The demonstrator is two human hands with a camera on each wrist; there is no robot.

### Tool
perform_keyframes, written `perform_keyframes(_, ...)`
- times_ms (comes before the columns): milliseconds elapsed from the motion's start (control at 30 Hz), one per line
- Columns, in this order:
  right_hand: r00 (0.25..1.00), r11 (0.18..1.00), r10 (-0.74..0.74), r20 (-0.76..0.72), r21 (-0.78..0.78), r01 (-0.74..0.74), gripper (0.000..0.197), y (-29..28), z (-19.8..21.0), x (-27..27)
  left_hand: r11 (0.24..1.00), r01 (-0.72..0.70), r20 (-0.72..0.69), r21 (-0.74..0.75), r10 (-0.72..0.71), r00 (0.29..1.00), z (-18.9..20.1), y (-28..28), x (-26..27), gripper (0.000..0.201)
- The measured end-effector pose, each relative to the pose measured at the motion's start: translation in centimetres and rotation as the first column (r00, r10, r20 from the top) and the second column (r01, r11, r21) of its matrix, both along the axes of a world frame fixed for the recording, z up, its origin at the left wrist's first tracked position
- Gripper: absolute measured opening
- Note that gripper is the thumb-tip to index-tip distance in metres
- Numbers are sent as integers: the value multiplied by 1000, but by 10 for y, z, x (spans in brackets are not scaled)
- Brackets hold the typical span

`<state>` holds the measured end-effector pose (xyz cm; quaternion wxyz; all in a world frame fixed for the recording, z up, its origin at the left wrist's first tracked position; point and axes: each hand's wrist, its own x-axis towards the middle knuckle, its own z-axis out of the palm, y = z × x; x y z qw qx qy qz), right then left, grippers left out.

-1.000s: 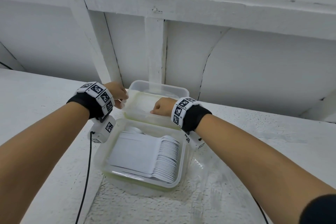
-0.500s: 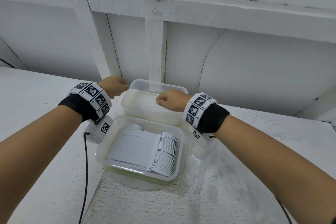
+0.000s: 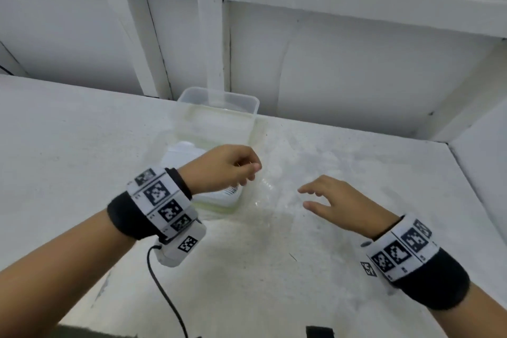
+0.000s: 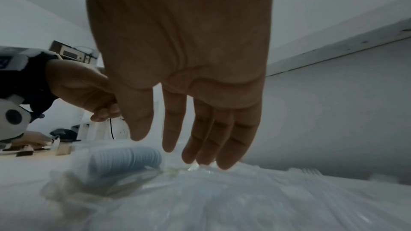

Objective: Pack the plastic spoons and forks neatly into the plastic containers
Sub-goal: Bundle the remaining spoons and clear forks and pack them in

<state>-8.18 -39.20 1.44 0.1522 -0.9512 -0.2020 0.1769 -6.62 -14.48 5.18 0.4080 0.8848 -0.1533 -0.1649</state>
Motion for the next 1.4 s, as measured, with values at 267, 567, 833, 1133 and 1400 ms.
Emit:
perform_keyframes(267,994,995,-94,49,-34,96,37,-39,-25,-67,786,308,-106,537,-299,948,-66,-44,-46,41)
perform_keyframes(567,988,988,-152,35,-18,153,36,-49,-42,-100,802,257,-81,539,-254,964,-82,-50,-53,43)
perform_keyframes(833,983,941,42,178,-338,21,68,-57,-45,-120,980,-110,186,165,79,979,-71,-34,-56,19)
perform_keyframes(1133,959,976,113,258,-210,-58,38,-44,-52,-112,728,-462,-64,-507,502,862,-62,-39,-59,19)
perform_keyframes(1400,926,999,26,377,-45,-10,24,-41,-53,-109,560,-397,-70,-727,514,855,-45,-50,-61,16)
